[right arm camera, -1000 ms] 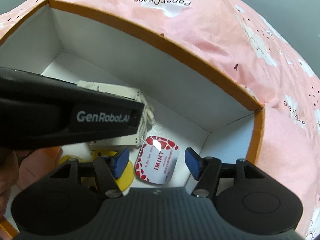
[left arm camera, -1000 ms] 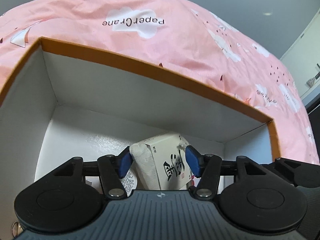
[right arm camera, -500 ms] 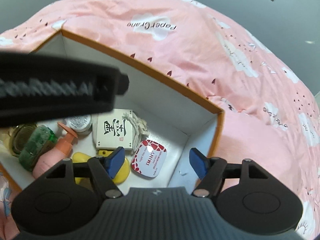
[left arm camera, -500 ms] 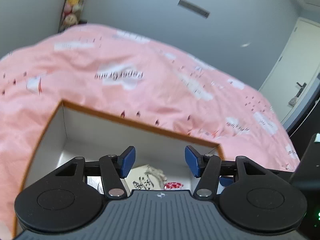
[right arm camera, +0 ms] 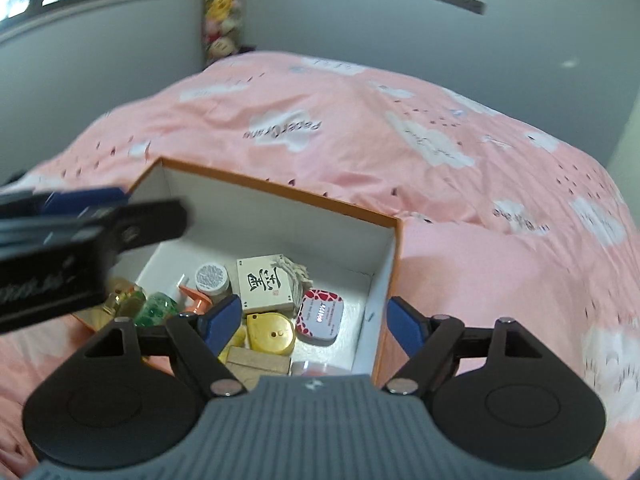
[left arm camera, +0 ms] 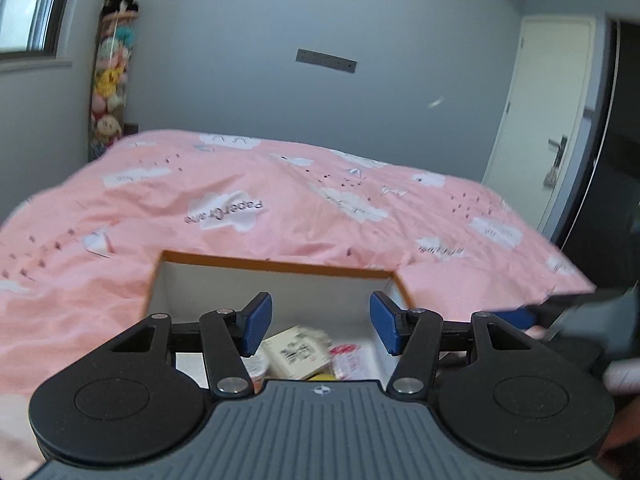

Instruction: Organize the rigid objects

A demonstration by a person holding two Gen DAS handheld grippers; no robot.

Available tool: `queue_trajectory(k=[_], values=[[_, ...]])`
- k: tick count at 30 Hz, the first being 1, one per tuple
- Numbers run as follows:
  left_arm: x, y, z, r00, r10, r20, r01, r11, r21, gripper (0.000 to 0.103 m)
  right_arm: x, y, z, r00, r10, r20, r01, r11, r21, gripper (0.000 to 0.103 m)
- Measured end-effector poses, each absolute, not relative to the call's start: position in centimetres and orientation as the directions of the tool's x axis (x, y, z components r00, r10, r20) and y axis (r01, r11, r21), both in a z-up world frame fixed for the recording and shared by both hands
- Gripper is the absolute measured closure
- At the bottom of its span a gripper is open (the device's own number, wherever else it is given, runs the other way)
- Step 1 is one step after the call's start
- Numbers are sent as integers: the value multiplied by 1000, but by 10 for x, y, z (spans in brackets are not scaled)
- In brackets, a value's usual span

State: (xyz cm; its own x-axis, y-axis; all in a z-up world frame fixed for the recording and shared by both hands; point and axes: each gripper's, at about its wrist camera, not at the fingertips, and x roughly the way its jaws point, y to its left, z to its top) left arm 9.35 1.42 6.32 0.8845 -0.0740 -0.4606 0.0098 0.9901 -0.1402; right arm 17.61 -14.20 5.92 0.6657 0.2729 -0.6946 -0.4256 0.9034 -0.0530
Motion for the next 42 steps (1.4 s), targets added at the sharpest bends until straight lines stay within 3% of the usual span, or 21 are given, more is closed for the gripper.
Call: queue_trajectory(k=[6, 11, 17, 23, 42], values=[[65, 22, 42, 851, -28, -525, 15, 999, -30, 38, 135, -149, 62, 709, 272, -650, -358, 934, 0, 21], [36, 25, 31, 860, 33, -509, -12, 999, 45, 37, 98, -156, 61, 770, 248, -587, -293, 956, 19, 12], [19, 29, 34, 891, 85, -446, -89, 996, 12, 19, 75, -158, 51, 792, 214, -572, -251, 968, 15, 9], [18, 33, 29, 893, 113, -436, -119, 993, 13, 14, 67, -162, 44, 801, 230, -553, -242, 969, 52, 5], [44, 24, 3, 793, 103, -601, -111, 994, 24, 13, 85, -157, 4, 692, 242, -680, -241, 966, 99, 5]])
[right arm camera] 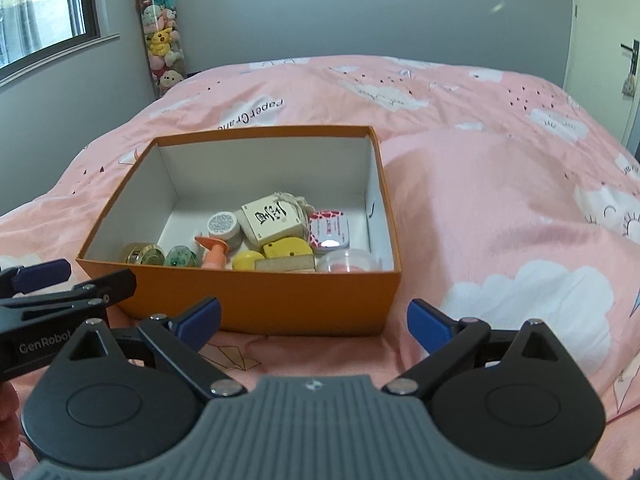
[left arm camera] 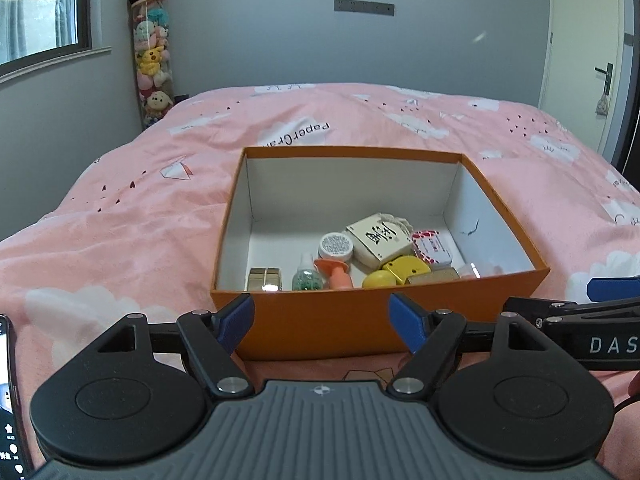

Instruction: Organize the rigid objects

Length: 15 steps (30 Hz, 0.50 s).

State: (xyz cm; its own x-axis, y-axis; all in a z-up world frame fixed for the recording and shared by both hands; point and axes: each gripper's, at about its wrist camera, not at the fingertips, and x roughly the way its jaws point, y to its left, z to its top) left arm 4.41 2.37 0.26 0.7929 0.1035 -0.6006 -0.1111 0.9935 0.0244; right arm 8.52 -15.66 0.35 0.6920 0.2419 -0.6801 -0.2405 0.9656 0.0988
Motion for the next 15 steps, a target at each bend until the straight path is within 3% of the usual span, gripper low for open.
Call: queue_trajectory(k=[15], values=[[44, 23, 4, 781, 103, -617, -108, 994, 29, 13, 89, -160, 0, 667, 257, -699, -247, 962, 119, 5]])
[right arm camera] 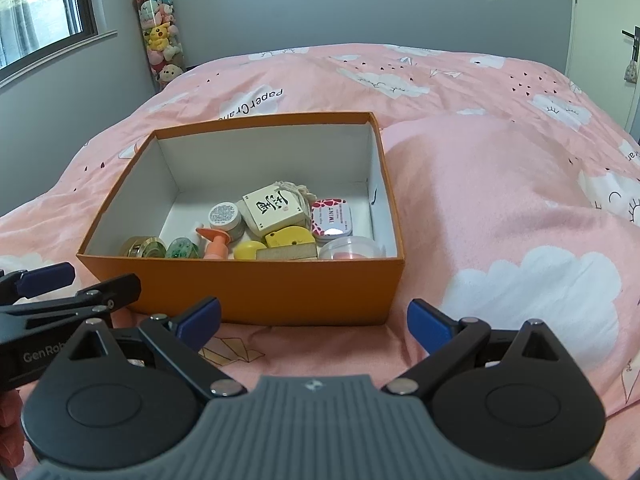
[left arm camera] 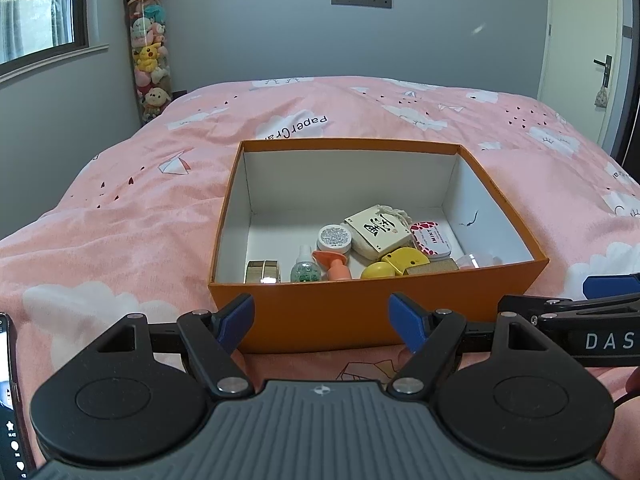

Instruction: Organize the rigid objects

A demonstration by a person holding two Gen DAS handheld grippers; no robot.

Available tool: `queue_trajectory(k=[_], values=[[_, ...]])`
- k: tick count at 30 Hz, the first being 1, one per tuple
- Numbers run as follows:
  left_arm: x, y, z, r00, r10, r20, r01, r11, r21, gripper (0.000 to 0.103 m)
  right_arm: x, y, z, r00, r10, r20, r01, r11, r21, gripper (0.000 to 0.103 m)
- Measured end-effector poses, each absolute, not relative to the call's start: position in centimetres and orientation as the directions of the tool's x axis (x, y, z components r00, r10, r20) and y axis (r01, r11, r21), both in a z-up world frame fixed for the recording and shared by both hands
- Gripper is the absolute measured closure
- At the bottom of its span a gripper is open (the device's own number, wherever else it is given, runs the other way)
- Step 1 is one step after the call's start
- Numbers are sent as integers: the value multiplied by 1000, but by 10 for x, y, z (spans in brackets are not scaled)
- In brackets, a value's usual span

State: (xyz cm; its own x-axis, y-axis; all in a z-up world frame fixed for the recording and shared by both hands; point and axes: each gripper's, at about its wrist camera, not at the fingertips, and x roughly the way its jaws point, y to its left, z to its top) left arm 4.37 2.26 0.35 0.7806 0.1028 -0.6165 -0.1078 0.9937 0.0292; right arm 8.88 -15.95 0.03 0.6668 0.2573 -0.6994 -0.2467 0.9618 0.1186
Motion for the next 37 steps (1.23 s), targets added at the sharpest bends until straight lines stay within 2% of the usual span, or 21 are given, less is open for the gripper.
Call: queue_trajectory(k=[37], values=[[42, 20, 5, 778, 120, -617, -123, 992, 38, 13, 90, -154, -5, 637, 258, -726, -263, 958, 109, 5]])
